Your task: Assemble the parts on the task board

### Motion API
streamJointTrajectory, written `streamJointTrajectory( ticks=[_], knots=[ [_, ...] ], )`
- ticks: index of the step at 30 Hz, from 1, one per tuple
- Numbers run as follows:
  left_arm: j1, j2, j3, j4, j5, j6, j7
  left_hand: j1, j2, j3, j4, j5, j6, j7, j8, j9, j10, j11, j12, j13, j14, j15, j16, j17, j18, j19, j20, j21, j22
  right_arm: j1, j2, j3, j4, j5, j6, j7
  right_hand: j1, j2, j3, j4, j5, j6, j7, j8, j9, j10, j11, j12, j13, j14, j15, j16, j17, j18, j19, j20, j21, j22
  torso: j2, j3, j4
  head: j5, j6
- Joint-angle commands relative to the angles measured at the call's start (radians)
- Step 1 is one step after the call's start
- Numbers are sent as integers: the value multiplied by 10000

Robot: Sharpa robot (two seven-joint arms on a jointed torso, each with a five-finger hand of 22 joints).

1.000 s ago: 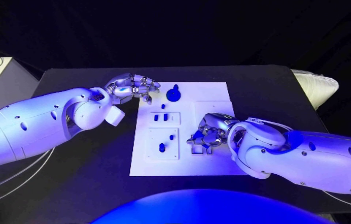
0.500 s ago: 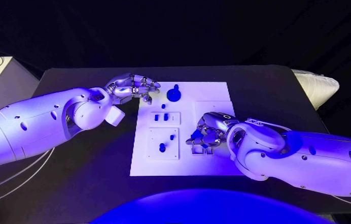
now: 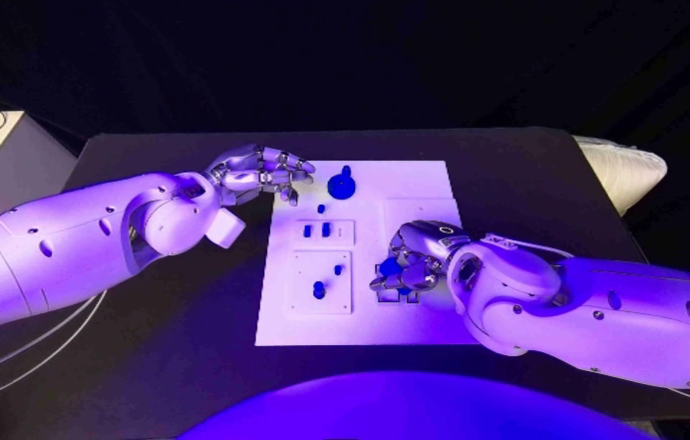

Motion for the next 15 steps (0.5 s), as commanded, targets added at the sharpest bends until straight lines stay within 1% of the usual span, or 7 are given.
streamJointTrajectory(
  ticks=[1, 2, 5, 15],
  knots=[
    [-2, 9, 3, 18, -22, 228, 22, 8, 86, -5, 74, -7, -92, 12, 37, 0, -65, 39, 48, -11, -22, 55, -54, -12, 140, 87, -1, -41, -13, -24, -1, 1, -18, -460, 280, -55, 8, -103, -57, 14, -83, -76, 0, -23, -13, 642, 58, -39, 2063, 923, 10, -28, 2130, -64, -71, -31, -45, -12, 9, 2, 14, 8, 2],
    [-2, 9, 3, 18, -23, 230, 20, 8, 86, -5, 74, -7, -92, 12, 37, 0, -65, 39, 48, -11, -22, 55, -54, -12, 140, 87, -1, -41, -13, -28, -1, 1, -20, -474, 289, -57, 14, -134, -51, 17, -96, -81, 2, -20, -14, 639, 60, -45, 2060, 922, 12, -29, 2127, -60, -78, -29, -67, -24, 11, 3, 16, 3, 2],
    [-2, 6, 3, 16, -25, 232, 13, 8, 86, -5, 74, -7, -92, 12, 37, 0, -65, 39, 48, -11, -22, 55, -54, -12, 140, 87, -1, -41, -13, -37, -5, 1, -22, -519, 305, -64, 15, -136, -51, 17, -97, -81, 2, -20, -14, 639, 60, -45, 2060, 922, 12, -30, 2127, -60, -78, -29, -68, -24, 13, -2, 18, -14, 2],
    [-2, 0, 3, 15, -31, 239, -3, 8, 86, -5, 74, -7, -92, 12, 37, 0, -65, 39, 48, -11, -22, 55, -54, -12, 140, 87, -1, -41, -13, -45, -12, 1, -30, -604, 338, -62, 20, -189, -39, 23, -107, -98, 9, -21, -18, 604, 66, -116, 2014, 904, 16, -63, 2050, -43, -110, -25, -162, -81, 13, -9, 26, -11, 2]
  ],
)
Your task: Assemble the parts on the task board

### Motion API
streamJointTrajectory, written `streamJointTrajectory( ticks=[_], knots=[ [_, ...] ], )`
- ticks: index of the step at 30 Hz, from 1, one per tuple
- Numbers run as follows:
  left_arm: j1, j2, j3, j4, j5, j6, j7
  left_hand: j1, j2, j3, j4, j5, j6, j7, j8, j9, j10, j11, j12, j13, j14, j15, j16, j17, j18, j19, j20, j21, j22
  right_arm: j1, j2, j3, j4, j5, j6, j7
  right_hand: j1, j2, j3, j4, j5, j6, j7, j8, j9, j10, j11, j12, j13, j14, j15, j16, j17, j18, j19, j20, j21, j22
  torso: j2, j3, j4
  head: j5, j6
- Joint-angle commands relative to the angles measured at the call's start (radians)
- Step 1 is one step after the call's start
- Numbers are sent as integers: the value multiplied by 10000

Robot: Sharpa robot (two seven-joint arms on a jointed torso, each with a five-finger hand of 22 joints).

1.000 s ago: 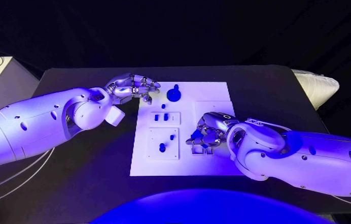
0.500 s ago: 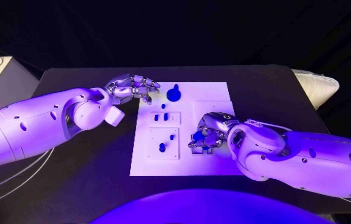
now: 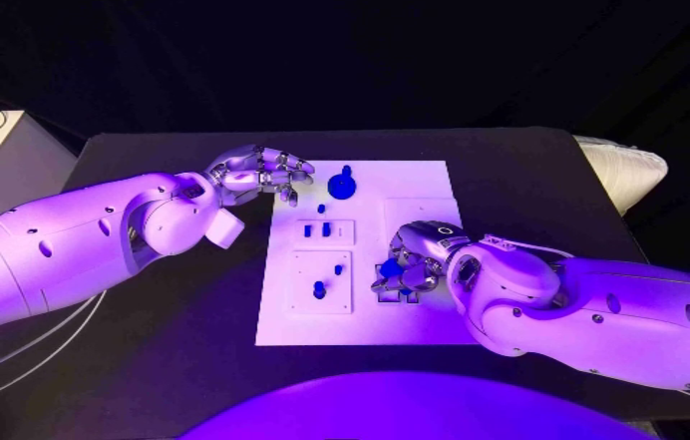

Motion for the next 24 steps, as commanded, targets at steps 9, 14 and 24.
streamJointTrajectory(
  ticks=[9, 14, 24],
  knots=[
    [-2, -5, 3, 21, -43, 237, 5, 8, 86, -5, 74, -7, -92, 12, 37, 0, -65, 39, 48, -12, -22, 55, -54, -13, 140, 87, -1, -41, -14, -12, -4, 2, -4, -239, 106, 38, -104, -286, 44, 45, -66, -134, 6, -16, -24, 517, 91, -237, 1910, 870, 37, -119, 1914, -18, -132, 32, -219, -106, 7, -10, 8, 4, 2],
    [-2, -3, 3, 19, -52, 246, 2, 4, 85, -12, 91, -10, -104, 13, 51, -2, -72, 40, 49, -16, -30, 57, -60, -15, 139, 87, 2, -56, -24, -19, 2, 2, 11, -245, -97, 154, -388, -528, 224, 53, 26, -194, 26, 19, -34, 463, 109, -349, 1851, 854, 54, -158, 1844, 8, -177, 52, -396, -193, 6, -14, 8, -5, 2],
    [-2, -10, 3, 22, -55, 268, -19, 2, 86, -13, 94, -10, -105, 13, 53, -3, -73, 41, 49, -17, -31, 58, -60, -16, 139, 87, 2, -58, -25, -28, -1, 2, 29, -292, -470, 307, -523, -793, 351, 58, 129, -295, 55, 46, -43, 292, 136, -681, 1647, 822, 76, -226, 1713, 53, -267, 72, -682, -349, 11, -15, 18, -4, 2]
  ],
)
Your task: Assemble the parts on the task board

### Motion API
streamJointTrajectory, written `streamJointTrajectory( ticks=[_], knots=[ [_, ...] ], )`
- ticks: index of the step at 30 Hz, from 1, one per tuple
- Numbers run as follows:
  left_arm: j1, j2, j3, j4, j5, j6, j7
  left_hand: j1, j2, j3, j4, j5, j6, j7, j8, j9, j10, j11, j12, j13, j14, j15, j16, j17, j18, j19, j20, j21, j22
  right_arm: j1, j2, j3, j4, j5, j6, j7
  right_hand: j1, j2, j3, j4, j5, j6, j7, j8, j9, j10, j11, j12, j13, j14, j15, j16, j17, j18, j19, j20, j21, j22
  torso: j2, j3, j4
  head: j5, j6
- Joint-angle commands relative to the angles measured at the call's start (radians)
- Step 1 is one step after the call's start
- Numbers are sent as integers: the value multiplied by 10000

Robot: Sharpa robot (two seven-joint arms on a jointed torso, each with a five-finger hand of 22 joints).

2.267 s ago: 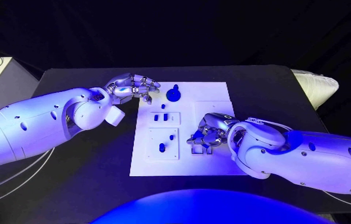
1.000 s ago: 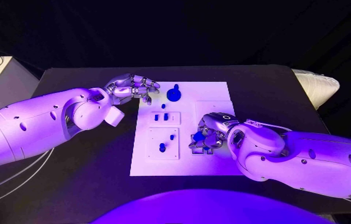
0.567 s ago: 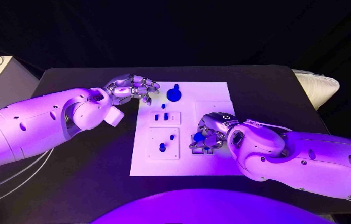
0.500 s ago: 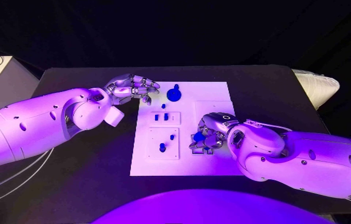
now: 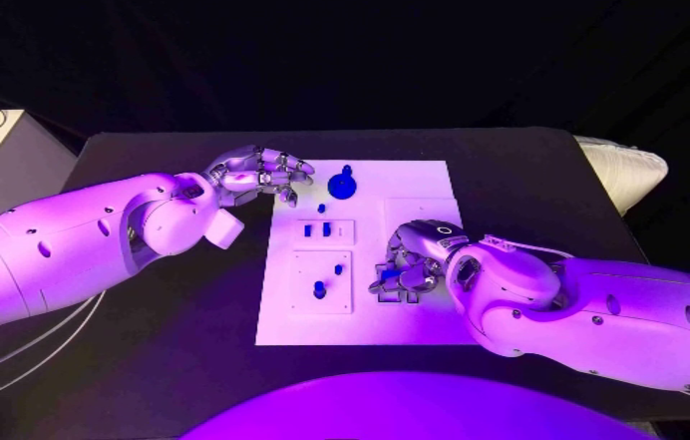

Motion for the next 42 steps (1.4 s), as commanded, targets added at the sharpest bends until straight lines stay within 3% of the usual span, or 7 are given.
streamJointTrajectory(
  ticks=[1, 16, 27, 34, 42],
  knots=[
    [-2, 3, 3, 21, -43, 227, 31, 2, 86, 16, 66, -10, -68, -24, 53, -3, -36, 4, 49, -9, -31, 58, -60, -16, 140, 87, 2, -58, -10, -12, -4, 2, 17, -171, -323, 203, -23, -121, 48, 5, 49, -85, -14, 46, -17, 288, 65, -68, 1638, 818, 76, -57, 1696, 55, -53, 0, -64, -24, 2, -1, 2, 1, 2],
    [-2, 4, 3, 19, -69, 251, 2, 6, 88, 15, 73, -10, -73, -24, 63, -4, -38, 3, 52, -11, -35, 58, -64, -17, 140, 88, 3, -68, -16, -23, -30, 2, 41, -541, -749, 404, 149, -254, 176, -12, 113, -191, 14, 105, -12, 195, 91, -230, 1540, 785, 100, -128, 1573, 86, -120, 23, -282, -137, 8, 4, 0, 0, 2],
    [-2, 8, 3, 11, -83, 261, -11, 14, 88, 15, 72, -10, -75, -24, 70, -5, -38, 3, 54, -12, -39, 58, -66, -18, 140, 87, 4, -73, -19, -23, -202, 3, 146, -519, -1139, 1094, 377, -271, 236, -14, 156, -303, 39, 132, -17, 157, 111, -290, 1502, 794, 113, -123, 1599, 87, -117, 35, -321, -142, 3, 2, 9, 16, 2],
    [-2, -7, 3, 4, -85, 253, -13, 14, 88, 15, 72, -10, -75, -24, 70, -5, -38, 3, 54, -12, -39, 58, -66, -18, 140, 87, 4, -73, -19, 16, -534, 4, 301, -371, -868, 1525, 407, -299, 222, -6, 255, -434, 78, 107, -39, 135, 141, -318, 1486, 794, 136, -128, 1596, 93, -127, 50, -386, -169, 2, -4, -4, 39, 2],
    [-2, -22, 2, 5, -85, 253, -9, 18, 90, 14, 77, -10, -79, -23, 79, -5, -38, 4, 57, -14, -43, 58, -69, -20, 141, 88, 4, -80, -24, 51, -762, 3, 309, -565, -77, 1770, 796, -471, 176, -24, 249, -670, 169, 64, -84, -14, 226, -528, 1358, 783, 209, -154, 1566, 120, -197, 108, -619, -277, 9, 6, 7, 40, 2]
  ],
)
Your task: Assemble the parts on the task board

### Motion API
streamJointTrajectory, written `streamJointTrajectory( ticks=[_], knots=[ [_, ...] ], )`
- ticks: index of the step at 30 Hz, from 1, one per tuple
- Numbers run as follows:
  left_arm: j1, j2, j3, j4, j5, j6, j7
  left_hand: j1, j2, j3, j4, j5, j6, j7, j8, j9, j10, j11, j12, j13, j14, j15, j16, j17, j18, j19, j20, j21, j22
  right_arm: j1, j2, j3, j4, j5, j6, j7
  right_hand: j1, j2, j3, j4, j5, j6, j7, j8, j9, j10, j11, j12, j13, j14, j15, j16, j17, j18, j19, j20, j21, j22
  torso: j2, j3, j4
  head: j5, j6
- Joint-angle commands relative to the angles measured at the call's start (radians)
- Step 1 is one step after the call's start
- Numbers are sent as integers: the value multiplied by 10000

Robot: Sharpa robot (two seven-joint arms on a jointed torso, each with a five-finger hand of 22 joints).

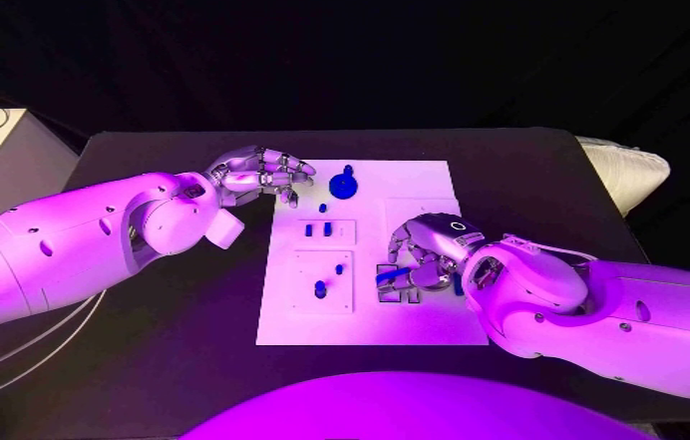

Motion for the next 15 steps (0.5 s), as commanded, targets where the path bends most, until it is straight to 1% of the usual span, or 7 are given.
streamJointTrajectory(
  ticks=[1, 5, 11, 13, 14, 15],
  knots=[
    [-2, -9, 2, 15, -43, 193, 58, 18, 90, -15, 50, -10, -44, 13, 30, -5, -39, 4, 57, -15, -44, 58, -69, -12, 140, 88, 4, -38, -13, 4, -68, 0, -8, -215, 746, 385, 161, -36, -10, -12, 15, -88, 11, -10, -16, -43, 72, -65, 1348, 799, 82, -61, 1559, 122, -97, 6, -73, -26, 7, 3, 6, -8, 1],
    [-2, -13, 2, 14, -43, 192, 58, 18, 90, -15, 50, -10, -44, 13, 30, -5, -39, 4, 57, -15, -44, 58, -69, -12, 140, 88, 4, -38, -13, 8, -141, -1, -39, -355, 1084, 322, 213, -64, -34, -8, -6, -120, 24, -6, -19, -101, 84, -154, 1293, 802, 93, -56, 1574, 131, -122, 17, -141, -61, 6, -4, 0, 5, 1],
    [-2, -11, 2, 13, -43, 200, 57, 18, 90, -15, 50, -10, -44, 13, 30, -5, -39, 4, 57, -15, -44, 58, -69, -12, 140, 88, 4, -38, -13, 10, -191, -2, -62, -571, 1343, 207, 234, -68, -39, -9, -10, -121, 25, 3, -17, -106, 87, -157, 1291, 803, 97, -53, 1581, 130, -123, 21, -138, -56, 7, -2, 2, 7, 1],
    [-2, -11, 2, 10, -43, 200, 57, 18, 90, -15, 50, -10, -44, 13, 30, -5, -39, 4, 57, -15, -44, 58, -69, -12, 140, 88, 4, -38, -13, 10, -196, -3, -76, -645, 1410, 165, 290, -43, -39, -7, -8, -66, 12, 63, 1, -98, 82, -129, 1308, 801, 98, -60, 1572, 123, -112, 28, -108, -29, 7, -1, 8, 7, 1],
    [-2, -12, 2, 10, -43, 201, 57, 18, 90, -15, 50, -10, -44, 13, 30, -5, -39, 4, 57, -15, -44, 58, -69, -12, 140, 88, 4, -38, -13, 10, -197, -3, -82, -668, 1426, 147, 312, -28, -36, -8, 11, -46, 6, 86, 8, -95, 77, -121, 1312, 799, 96, -64, 1564, 124, -112, 29, -110, -27, 9, -1, 11, 1, 1],
    [-2, -12, 2, 10, -43, 203, 56, 12, 91, -19, 60, -11, -47, 15, 36, -6, -40, 5, 58, -16, -45, 60, -70, -12, 140, 89, 5, -43, -16, 10, -197, -3, -91, -707, 1430, 116, 390, 20, -25, -9, 201, -20, -9, 144, 22, -79, 63, -86, 1330, 799, 85, -65, 1569, 118, -87, 27, -68, 10, 10, 0, 12, -3, 1]
  ],
)
